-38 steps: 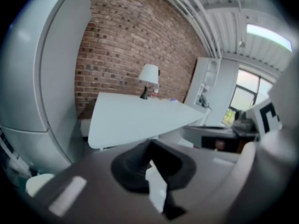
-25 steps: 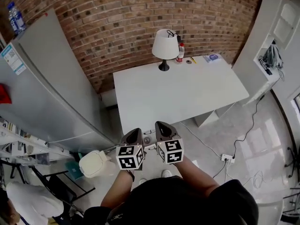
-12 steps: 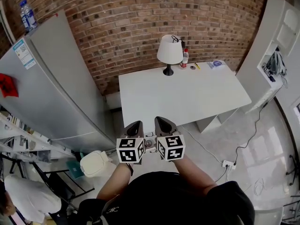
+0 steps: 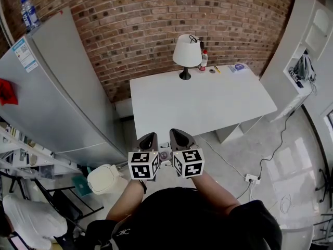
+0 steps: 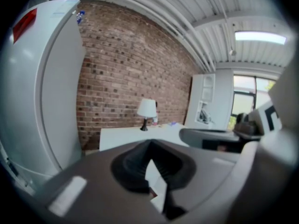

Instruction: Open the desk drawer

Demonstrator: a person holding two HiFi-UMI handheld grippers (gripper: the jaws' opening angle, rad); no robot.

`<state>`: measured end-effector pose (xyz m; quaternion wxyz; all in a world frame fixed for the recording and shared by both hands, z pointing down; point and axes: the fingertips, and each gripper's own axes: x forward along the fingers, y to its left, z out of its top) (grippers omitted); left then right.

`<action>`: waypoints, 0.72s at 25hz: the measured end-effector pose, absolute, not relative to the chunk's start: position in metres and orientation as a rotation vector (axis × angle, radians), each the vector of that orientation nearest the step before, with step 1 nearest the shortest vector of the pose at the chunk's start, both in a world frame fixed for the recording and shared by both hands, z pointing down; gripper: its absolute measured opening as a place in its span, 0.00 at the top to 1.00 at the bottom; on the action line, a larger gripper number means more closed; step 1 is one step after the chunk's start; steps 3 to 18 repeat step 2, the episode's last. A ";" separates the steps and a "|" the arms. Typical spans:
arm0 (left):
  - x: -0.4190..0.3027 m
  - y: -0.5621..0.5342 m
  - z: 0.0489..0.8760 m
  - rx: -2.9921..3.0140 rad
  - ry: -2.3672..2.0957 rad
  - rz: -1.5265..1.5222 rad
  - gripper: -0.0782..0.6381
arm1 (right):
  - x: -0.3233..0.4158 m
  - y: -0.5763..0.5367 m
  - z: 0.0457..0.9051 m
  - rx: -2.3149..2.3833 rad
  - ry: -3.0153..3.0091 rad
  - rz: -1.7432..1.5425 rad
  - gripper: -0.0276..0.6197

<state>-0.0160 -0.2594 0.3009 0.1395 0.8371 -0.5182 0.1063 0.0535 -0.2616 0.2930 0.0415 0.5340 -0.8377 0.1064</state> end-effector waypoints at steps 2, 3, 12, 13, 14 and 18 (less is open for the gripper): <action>-0.019 -0.260 0.301 2.425 -1.500 0.310 0.90 | 0.050 -0.261 0.294 1.635 -2.562 0.323 0.96; -0.019 -0.260 0.301 2.425 -1.500 0.310 0.90 | 0.050 -0.261 0.294 1.635 -2.562 0.323 0.96; -0.019 -0.260 0.301 2.425 -1.500 0.310 0.90 | 0.050 -0.261 0.294 1.635 -2.562 0.323 0.96; -0.019 -0.260 0.301 2.425 -1.500 0.310 0.90 | 0.050 -0.261 0.294 1.635 -2.562 0.323 0.96; -0.019 -0.260 0.301 2.425 -1.500 0.310 0.90 | 0.050 -0.261 0.294 1.635 -2.562 0.323 0.96; -0.019 -0.260 0.301 2.425 -1.500 0.310 0.90 | 0.050 -0.261 0.294 1.635 -2.562 0.323 0.96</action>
